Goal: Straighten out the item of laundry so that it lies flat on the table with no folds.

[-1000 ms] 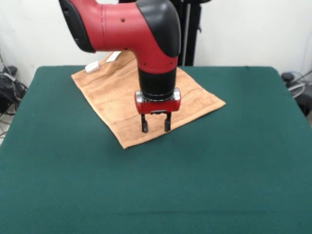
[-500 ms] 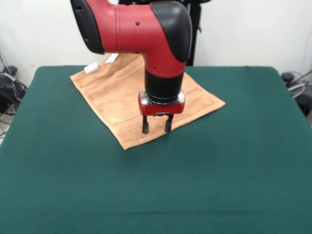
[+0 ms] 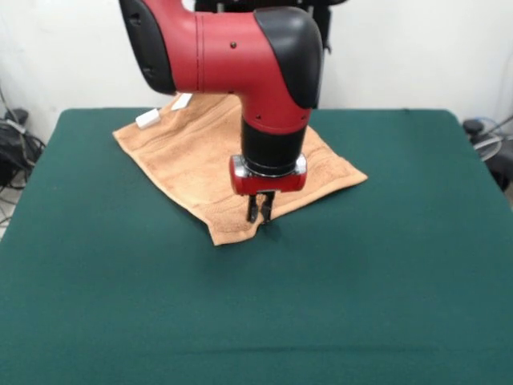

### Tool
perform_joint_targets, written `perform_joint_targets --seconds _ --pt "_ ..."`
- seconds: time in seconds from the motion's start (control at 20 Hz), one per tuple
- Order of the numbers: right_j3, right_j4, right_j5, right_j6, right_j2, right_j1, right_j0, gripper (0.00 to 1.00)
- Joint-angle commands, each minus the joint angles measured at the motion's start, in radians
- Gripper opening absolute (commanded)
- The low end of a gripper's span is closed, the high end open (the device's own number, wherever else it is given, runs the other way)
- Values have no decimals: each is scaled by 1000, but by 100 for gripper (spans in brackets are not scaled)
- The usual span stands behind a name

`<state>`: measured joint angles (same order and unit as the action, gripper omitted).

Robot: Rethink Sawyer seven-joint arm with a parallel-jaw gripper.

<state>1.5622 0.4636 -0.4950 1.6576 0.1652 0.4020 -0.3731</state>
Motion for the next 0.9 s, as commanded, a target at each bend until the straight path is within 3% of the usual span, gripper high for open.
perform_joint_targets --seconds 0.05,0.45,0.9 --pt "-144 49 133 100 -20 -180 -5 0" --pt "-129 4 90 73 32 -144 -45 0" --pt "-281 -6 -24 -123 199 -219 -118 0"
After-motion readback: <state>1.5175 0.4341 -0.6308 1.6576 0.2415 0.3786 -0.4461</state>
